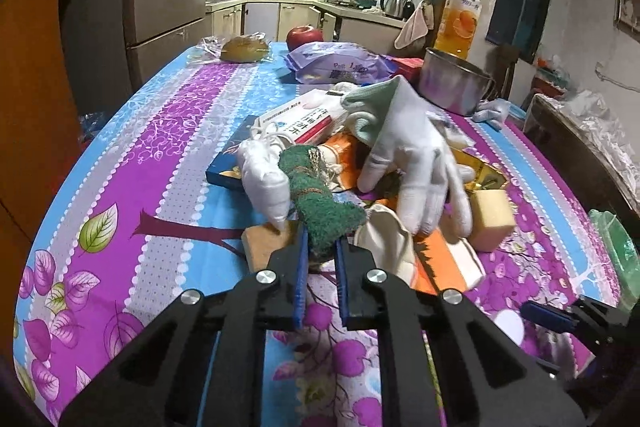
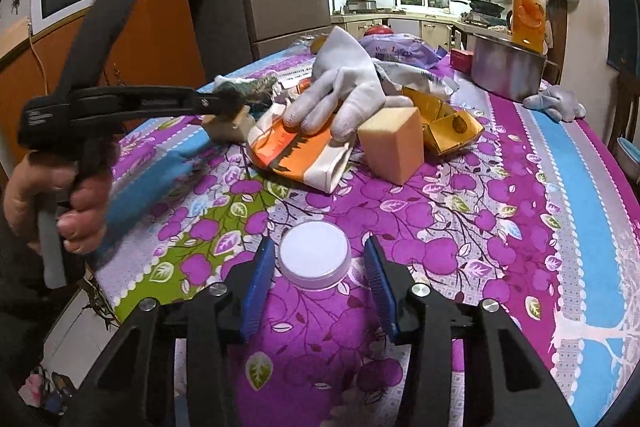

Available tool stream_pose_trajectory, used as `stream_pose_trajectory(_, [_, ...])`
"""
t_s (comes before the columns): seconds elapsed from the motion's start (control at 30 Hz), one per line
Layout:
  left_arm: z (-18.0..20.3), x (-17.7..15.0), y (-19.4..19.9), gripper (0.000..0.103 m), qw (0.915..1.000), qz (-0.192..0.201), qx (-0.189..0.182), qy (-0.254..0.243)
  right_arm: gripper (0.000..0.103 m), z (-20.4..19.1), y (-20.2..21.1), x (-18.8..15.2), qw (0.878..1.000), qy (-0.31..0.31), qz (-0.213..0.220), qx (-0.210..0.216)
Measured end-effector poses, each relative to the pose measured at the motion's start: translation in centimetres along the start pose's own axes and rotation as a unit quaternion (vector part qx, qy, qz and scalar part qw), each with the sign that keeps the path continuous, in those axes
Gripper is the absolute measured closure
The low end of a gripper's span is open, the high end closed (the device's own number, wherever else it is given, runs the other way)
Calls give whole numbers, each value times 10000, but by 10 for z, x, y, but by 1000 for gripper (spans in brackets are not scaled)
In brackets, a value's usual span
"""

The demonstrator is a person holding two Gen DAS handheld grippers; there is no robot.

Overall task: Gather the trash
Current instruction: 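Grasp the green scouring pad with the left tool while the right tool grasps the white cap, then carry the green pad and white cap over the green bin with both tools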

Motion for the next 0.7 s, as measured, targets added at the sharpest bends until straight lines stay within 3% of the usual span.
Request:
stream_pose_trajectory(0.2, [-4,-3,8,93,9999,55,-90,123,56,-3,-2,-1,9999,100,-2,-65])
stream_pose_trajectory(0.27, [-5,-4,11,93,9998,79,-83,169,63,-4,-2,-1,9998,140,15,-121])
stream_pose_trajectory(0.37, [-6,-5,21,93,9995,200,-76,241,63,-2,2,-2,9998,63,110,-157])
stream_pose_trajectory(0.7, [35,-4,75,93,9947,1026,3,-109,63,13,72,37,9870,-30,1295,-953])
Point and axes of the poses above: each gripper's, at about its wrist camera, not at the fingertips, and y roughly against the way its jaws point, z to its right, x to its top, the point moved 3 cm from there along -y, roughly the way its jaws point, and after that the axes turned 5 degrees about y, right-handed, at the moved point
